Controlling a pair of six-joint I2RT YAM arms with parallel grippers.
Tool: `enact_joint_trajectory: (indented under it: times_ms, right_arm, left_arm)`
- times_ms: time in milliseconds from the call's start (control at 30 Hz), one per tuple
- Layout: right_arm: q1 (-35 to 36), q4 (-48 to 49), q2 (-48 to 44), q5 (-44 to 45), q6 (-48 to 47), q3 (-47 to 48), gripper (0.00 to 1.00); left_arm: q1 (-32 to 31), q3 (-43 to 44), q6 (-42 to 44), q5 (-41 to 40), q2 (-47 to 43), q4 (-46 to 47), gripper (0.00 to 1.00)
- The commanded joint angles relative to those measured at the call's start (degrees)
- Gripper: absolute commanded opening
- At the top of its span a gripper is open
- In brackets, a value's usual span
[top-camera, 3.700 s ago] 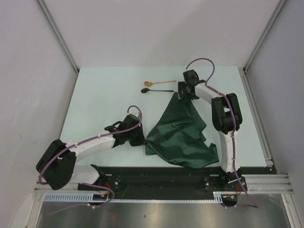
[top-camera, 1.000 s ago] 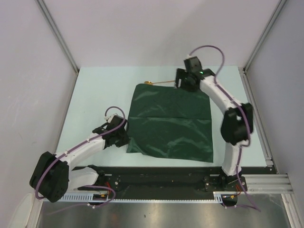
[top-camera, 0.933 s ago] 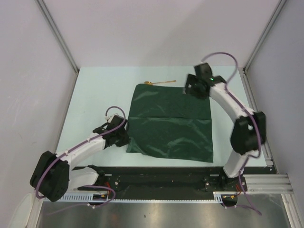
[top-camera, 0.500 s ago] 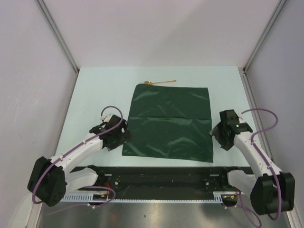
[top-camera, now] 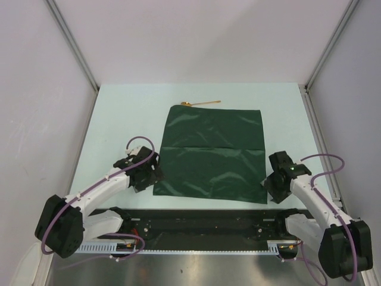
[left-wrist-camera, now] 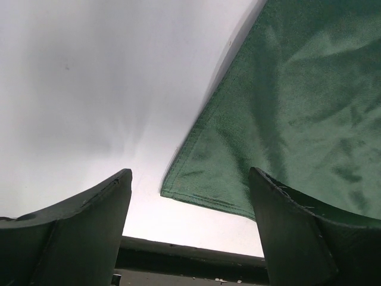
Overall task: Fold the napkin into a case and place the utensils inside
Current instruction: Pick up the flattened napkin from the center of the board.
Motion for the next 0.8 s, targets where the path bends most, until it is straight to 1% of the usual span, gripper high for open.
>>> enact_joint_trajectory:
  times_ms: [0, 67, 167, 300, 400, 433, 533, 567, 600, 700, 767]
  right_arm:
    - [5.9, -1.7, 2.0, 1.6, 5.6, -1.1, 0.58]
    - [7.8, -2.0, 3.0, 2.4, 7.3, -1.0, 0.59]
    - [10.0, -1.9, 4.3, 2.7, 10.1, -1.3, 0.59]
    - [10.8, 0.2, 5.5, 2.3, 12.7, -3.3, 0.57]
    - [11.0, 0.1, 5.8, 4.9, 13.9, -3.5, 0.54]
    - [11.0, 0.3, 5.6, 4.6, 13.7, -3.8, 0.48]
    - [11.2, 1.6, 4.5, 4.6, 13.7, -4.0, 0.34]
    - [11.2, 2.1, 4.0, 4.5, 13.6, -4.1, 0.31]
    - [11.2, 2.2, 3.7, 4.5, 13.3, -4.3, 0.25]
    - [11.7, 1.9, 1.1, 5.1, 13.6, -4.7, 0.15]
    - [11.8, 1.7, -0.8, 5.2, 14.0, -5.1, 0.15]
  left_arm:
    - [0.3, 0.7, -1.5, 0.3, -0.2, -0.5, 0.85]
    - [0.3, 0.7, -1.5, 0.5, -0.2, -0.7, 0.9]
    - [0.3, 0.5, -1.6, 0.6, -0.1, -0.9, 0.92]
    - [0.3, 0.3, -1.8, 1.5, 0.3, -0.8, 0.92]
    - [0.3, 0.1, -1.9, 2.0, 0.7, -1.0, 0.91]
    - [0.3, 0.1, -1.8, 2.0, 0.7, -1.1, 0.91]
    - [0.4, -0.1, -1.8, 2.0, 1.0, -1.5, 0.92]
    - [0.3, -0.2, -1.8, 1.9, 1.0, -1.9, 0.92]
    - [0.3, -0.4, -1.8, 1.8, 1.2, -1.9, 0.93]
    - [0.3, -1.2, -1.6, 2.3, 1.8, -0.9, 0.92]
    - [0.2, -2.0, -1.4, 3.5, 2.6, 0.0, 0.91]
